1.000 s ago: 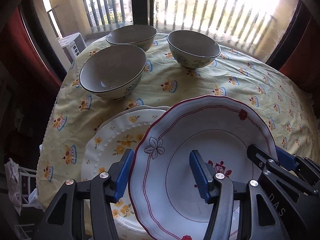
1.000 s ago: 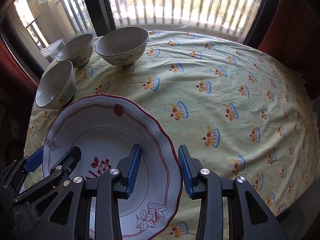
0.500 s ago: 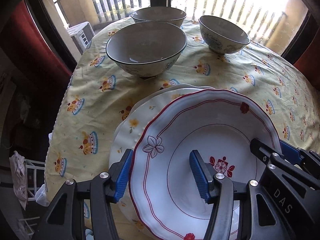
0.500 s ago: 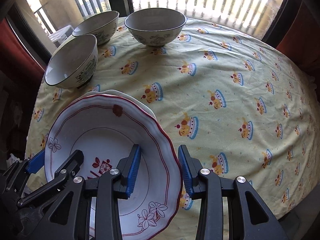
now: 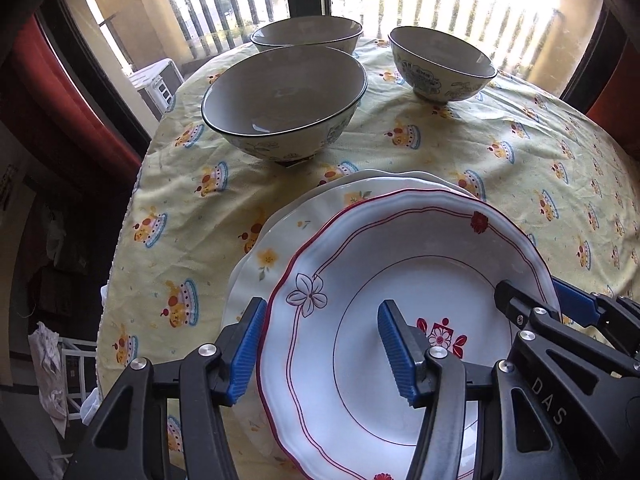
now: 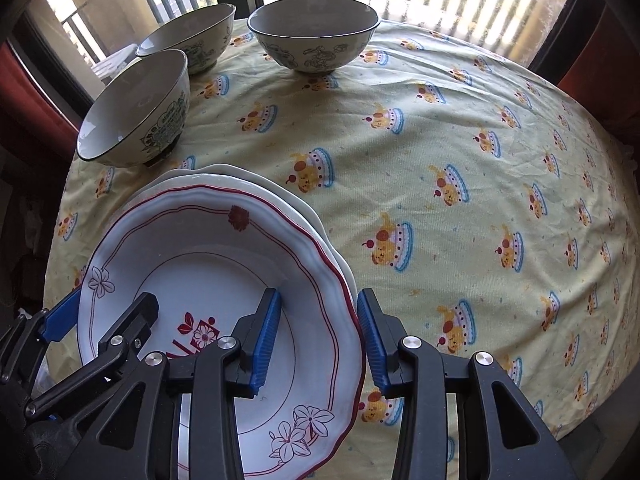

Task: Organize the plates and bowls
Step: 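Carry the red-trimmed plate over the plate stack and lower it on top, then open both grippers and withdraw from the plate stack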

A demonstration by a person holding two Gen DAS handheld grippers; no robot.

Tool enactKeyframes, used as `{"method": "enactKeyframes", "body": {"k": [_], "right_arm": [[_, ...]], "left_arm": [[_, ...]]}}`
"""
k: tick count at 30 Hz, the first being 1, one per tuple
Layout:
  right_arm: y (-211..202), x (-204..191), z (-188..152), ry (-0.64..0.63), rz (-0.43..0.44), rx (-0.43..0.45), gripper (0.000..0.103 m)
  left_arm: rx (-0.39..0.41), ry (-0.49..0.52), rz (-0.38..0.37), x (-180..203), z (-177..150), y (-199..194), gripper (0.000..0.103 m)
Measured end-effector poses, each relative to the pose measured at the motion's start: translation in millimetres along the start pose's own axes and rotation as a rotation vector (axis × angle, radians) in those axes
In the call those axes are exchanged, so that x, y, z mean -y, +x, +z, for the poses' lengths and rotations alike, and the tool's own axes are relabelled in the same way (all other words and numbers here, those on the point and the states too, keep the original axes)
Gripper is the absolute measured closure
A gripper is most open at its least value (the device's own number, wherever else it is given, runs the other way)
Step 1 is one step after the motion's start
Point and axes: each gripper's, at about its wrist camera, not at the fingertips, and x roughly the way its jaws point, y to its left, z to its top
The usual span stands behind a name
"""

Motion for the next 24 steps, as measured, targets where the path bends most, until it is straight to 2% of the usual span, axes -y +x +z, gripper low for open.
{"method": "enactKeyframes", "body": {"k": [7,12,13,15,18,24], "right_arm": [[-1,1,-1,0.003,0.01,0.008,0.06],[-11,10,-5,0.034,0.024,0.024,0.06],[-15,13,-6,0.041,0.022,0.037,0.061],[-20,16,-7,0.04,0.016,0.057,0.078],[-18,13,-6,0.024,0.035,0.047,0.083],[-16,5,-4,0.024,0.036,0.053,0.083]], "left_arm": [[0.013,0.043,0.009,3,-2,0,0.044],[0.013,0.036,0.007,2,-3,0,0.043],[0.014,0.035,0.007,2,-3,0,0.043],[0.016,0.034,0.009,2,-4,0,0.042],[0.016,0.037,0.014,2,-4,0,0.04],[0.029,0.032,0.024,-1,-3,2,0.035]]}}
